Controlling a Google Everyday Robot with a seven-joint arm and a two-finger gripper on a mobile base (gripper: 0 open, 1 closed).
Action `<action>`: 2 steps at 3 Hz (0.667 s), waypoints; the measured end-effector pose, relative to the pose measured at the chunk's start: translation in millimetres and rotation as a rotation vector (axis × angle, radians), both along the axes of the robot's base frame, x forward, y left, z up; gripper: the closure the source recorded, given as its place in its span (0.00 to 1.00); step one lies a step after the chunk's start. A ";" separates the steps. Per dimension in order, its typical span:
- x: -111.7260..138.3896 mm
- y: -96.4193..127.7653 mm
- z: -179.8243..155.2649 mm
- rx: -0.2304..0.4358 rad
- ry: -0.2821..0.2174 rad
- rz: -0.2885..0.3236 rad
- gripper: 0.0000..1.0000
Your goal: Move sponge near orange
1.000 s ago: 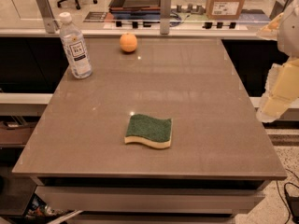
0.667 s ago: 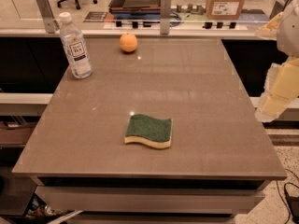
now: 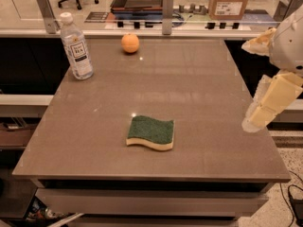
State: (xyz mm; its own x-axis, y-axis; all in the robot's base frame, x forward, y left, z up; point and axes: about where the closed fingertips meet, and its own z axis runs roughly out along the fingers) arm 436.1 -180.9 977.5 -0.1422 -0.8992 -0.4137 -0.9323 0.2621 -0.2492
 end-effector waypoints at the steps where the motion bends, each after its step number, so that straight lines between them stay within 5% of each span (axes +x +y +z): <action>1: -2.4 25.3 -16.1 0.129 0.020 0.034 0.00; 2: -2.9 56.9 -29.8 0.260 0.028 0.061 0.00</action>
Offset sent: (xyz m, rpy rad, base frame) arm 0.0004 0.0959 -0.0482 0.4447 0.0436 0.0905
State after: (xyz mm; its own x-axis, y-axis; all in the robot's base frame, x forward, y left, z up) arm 433.2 -124.0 947.7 -0.1060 -0.7703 -0.6288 -0.9540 0.2571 -0.1543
